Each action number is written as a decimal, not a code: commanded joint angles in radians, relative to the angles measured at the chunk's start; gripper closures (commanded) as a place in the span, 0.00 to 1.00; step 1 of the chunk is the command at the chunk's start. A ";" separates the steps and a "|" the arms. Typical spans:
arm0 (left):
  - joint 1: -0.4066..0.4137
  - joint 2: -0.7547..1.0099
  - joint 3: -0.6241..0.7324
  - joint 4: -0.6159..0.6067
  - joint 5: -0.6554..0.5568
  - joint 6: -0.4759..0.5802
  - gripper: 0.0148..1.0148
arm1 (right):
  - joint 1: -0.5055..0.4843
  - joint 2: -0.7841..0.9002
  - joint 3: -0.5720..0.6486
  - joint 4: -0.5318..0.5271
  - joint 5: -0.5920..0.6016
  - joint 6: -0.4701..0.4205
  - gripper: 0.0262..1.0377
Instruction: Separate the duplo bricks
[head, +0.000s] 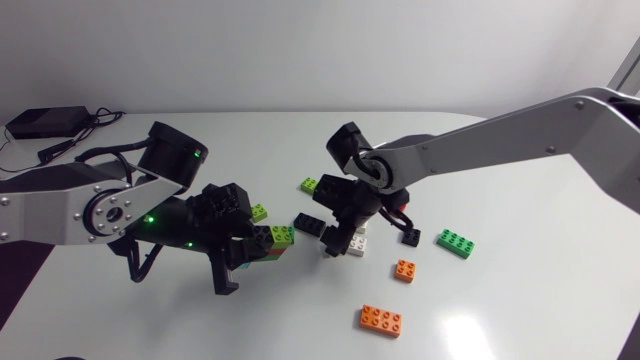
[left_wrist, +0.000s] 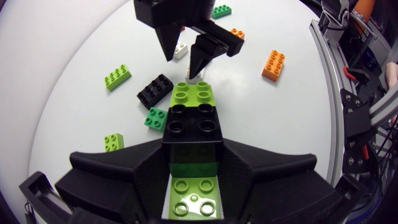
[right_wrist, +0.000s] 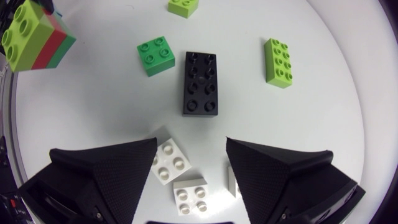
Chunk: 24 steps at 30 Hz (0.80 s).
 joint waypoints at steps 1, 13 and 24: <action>0.006 -0.014 -0.016 0.009 -0.001 0.010 0.70 | -0.001 -0.024 -0.049 0.018 0.004 -0.009 0.31; 0.006 -0.020 -0.033 0.009 -0.001 0.010 0.70 | -0.035 -0.062 -0.155 0.082 0.072 -0.061 0.31; 0.003 -0.022 -0.039 0.008 -0.001 0.009 0.70 | -0.069 -0.111 -0.152 0.070 0.084 -0.081 0.31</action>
